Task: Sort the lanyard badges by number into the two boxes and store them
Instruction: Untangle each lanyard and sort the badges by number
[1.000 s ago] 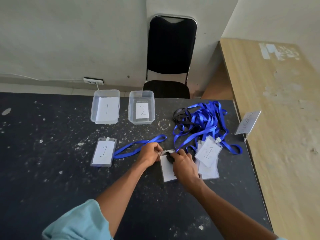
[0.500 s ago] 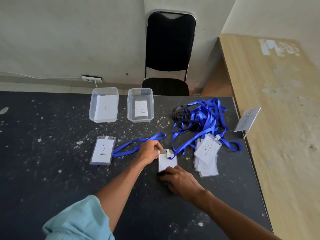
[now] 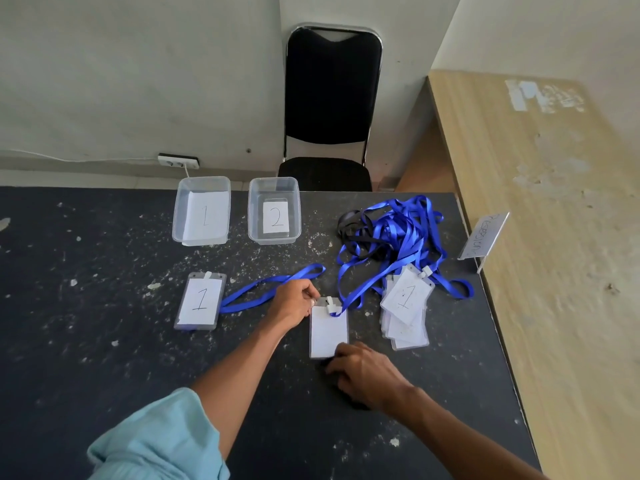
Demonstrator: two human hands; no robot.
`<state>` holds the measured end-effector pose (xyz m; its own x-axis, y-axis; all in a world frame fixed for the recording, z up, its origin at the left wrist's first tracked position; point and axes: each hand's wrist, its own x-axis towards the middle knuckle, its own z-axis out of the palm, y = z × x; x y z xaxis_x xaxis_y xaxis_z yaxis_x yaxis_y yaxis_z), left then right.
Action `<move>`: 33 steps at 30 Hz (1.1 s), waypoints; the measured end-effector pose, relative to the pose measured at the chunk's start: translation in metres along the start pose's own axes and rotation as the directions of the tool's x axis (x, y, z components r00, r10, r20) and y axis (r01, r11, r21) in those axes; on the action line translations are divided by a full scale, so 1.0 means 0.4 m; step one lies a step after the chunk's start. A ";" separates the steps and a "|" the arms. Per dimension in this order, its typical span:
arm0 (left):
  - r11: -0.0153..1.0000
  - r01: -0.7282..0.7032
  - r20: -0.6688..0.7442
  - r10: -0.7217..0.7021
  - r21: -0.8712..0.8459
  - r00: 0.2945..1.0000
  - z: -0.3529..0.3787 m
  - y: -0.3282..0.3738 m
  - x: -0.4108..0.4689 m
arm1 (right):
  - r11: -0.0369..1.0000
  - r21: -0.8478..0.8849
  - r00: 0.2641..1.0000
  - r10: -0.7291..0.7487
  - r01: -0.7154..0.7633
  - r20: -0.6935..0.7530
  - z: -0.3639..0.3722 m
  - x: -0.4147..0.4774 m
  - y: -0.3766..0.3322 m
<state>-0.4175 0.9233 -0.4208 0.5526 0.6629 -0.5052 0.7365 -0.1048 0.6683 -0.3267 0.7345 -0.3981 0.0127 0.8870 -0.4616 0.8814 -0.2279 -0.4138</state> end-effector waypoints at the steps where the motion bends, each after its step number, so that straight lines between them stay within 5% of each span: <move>1: 1.000 0.000 0.000 0.000 0.000 1.000 0.001 0.001 0.000 | 0.999 0.021 0.998 0.042 -0.041 -0.056 -0.007 0.002 0.005; 11: 0.998 -0.049 0.000 0.049 0.046 0.999 0.005 -0.002 0.005 | 0.921 0.143 0.846 0.390 -0.363 -0.363 -0.063 0.118 0.044; 19: 1.000 -0.024 -0.030 0.024 0.018 0.999 0.002 -0.002 0.000 | 0.965 -0.160 0.966 0.176 -0.207 -0.188 -0.047 0.087 0.024; 23: 1.000 -0.003 -0.002 0.002 -0.020 1.000 -0.001 -0.007 0.002 | 0.987 -0.158 0.998 -0.049 0.043 -0.035 -0.027 0.056 0.001; 30: 0.987 0.051 0.042 -0.045 -0.155 0.998 -0.001 -0.018 0.016 | 0.947 0.111 0.883 0.320 -0.300 -0.344 -0.040 0.158 -0.012; 33: 0.989 0.058 0.040 -0.053 -0.135 0.998 -0.002 -0.017 0.017 | 0.969 0.006 0.916 0.237 -0.248 -0.323 -0.024 0.143 -0.016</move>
<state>-0.4192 0.9292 -0.4282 0.5281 0.6371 -0.5615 0.7079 0.0349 0.7054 -0.3272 0.7905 -0.4142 0.3726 0.8886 -0.2677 0.8477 -0.4432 -0.2915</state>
